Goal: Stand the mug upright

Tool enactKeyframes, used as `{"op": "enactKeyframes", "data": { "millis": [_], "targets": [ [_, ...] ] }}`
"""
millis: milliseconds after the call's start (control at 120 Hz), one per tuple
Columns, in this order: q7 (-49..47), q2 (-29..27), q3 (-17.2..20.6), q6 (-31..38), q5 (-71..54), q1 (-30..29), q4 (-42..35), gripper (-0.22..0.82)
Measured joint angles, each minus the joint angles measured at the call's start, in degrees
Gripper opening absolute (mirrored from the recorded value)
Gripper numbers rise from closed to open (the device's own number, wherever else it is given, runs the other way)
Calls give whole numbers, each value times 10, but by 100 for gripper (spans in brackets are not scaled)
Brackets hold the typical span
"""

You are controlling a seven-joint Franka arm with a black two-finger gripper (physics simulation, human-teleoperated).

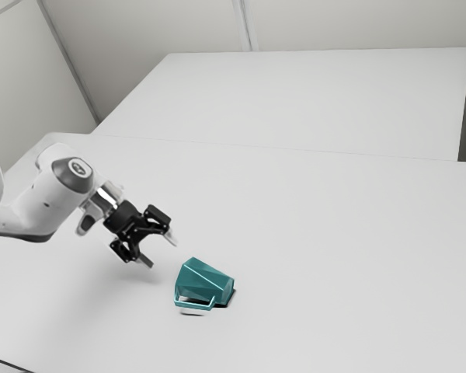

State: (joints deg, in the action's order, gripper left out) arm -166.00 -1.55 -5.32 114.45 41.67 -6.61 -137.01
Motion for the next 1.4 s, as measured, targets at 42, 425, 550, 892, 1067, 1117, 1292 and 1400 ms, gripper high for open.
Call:
{"op": "enactKeyframes", "data": {
  "millis": [42, 425, 550, 892, 1067, 1117, 1292, 1400],
  "targets": [
    [0, 5, 5, 1, 8, 0, -3, 60],
    [0, 29, 63, 16, 105, -2, -22, 60],
    [0, 29, 75, 24, 130, 16, -28, 60],
    [0, 18, 84, 36, 129, 59, -27, 0],
    [0, -7, 81, 37, 111, 63, -21, -12],
    [0, -12, 81, 37, 109, 53, -21, -15],
    [0, -19, 82, 37, 104, 18, -18, -18],
    [0, -30, 83, 37, 89, 26, -17, -18]
  ]
}}
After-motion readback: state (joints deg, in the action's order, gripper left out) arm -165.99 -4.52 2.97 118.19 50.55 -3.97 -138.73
